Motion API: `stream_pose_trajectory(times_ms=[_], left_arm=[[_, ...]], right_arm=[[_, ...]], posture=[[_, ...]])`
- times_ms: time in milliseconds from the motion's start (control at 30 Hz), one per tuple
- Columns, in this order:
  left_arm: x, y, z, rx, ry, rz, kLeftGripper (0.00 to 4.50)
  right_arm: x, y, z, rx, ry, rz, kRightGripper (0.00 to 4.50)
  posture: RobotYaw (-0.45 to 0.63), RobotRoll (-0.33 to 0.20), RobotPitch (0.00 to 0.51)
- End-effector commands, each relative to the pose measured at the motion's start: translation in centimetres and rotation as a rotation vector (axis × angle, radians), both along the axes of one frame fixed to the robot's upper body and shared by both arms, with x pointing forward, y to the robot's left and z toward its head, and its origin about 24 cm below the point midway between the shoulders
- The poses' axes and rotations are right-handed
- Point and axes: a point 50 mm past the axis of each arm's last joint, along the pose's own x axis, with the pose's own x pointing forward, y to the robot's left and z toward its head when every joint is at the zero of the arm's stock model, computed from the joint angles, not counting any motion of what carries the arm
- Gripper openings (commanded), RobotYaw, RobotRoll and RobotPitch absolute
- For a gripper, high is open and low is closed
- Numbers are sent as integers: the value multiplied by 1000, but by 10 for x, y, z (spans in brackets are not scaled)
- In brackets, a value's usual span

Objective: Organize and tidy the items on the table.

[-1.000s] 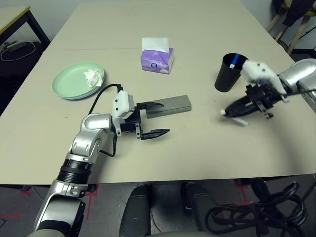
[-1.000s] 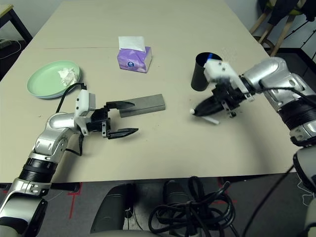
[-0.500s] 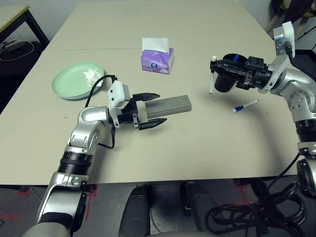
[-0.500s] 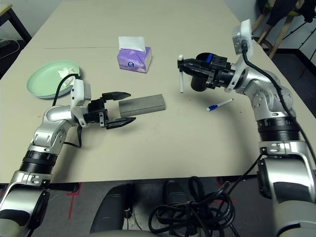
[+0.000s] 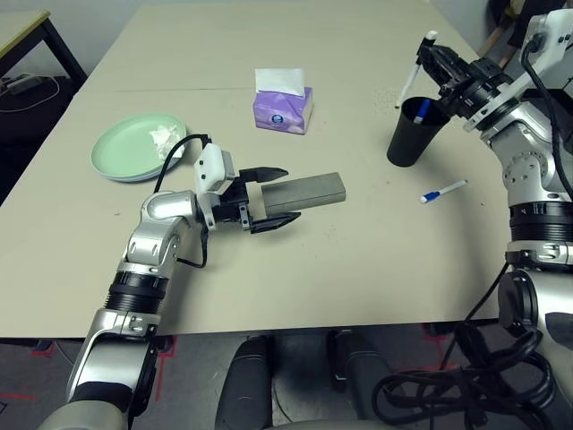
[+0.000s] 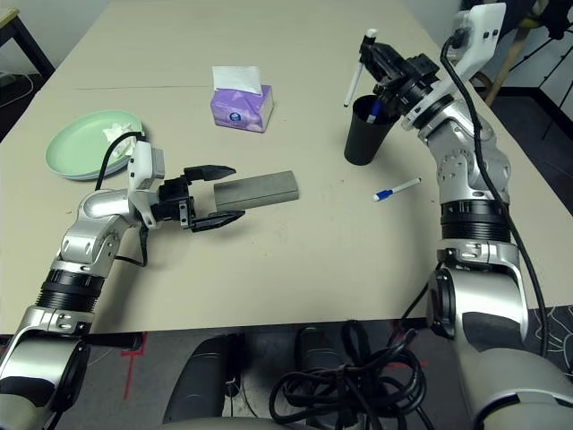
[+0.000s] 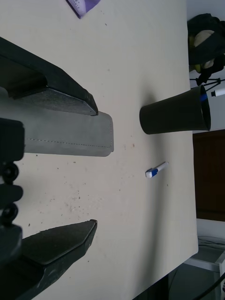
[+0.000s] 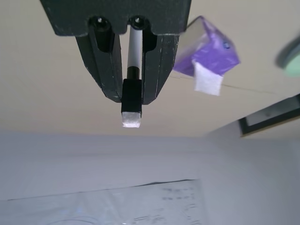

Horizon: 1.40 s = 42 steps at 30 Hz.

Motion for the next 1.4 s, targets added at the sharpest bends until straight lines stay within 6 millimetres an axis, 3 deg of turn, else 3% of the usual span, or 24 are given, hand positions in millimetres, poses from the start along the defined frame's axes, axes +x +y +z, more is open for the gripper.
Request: stream_pose_trajectory(times_ms=[33, 433, 800, 933, 1000, 1200, 1400], left_arm=[[1, 0, 0, 4, -1, -9, 4500], [2, 1, 2, 7, -9, -9, 4500], [1, 1, 1, 4, -8, -4, 4500], [1, 0, 1, -1, -9, -3, 4500], [1, -1, 1, -4, -8, -4, 4500], [-1, -4, -2, -13, -1, -1, 4500], [-3, -7, -2, -41, -24, 49, 4500]], right_arm=[[1, -6, 4, 31, 5, -81, 421], [2, -5, -8, -50, 124, -143, 421], [0, -3, -5, -63, 128, -131, 4480], [-2, 2, -2, -65, 86, -42, 4480], [-8, 11, -1, -90, 43, 134, 4480], [-27, 14, -35, -505, 114, 603, 4480], [-21, -4, -41, -846, 201, 739, 4480]], posture=[[41, 0, 110], [36, 0, 110], [37, 0, 115], [37, 0, 121], [35, 0, 126], [49, 0, 152], [73, 0, 187]])
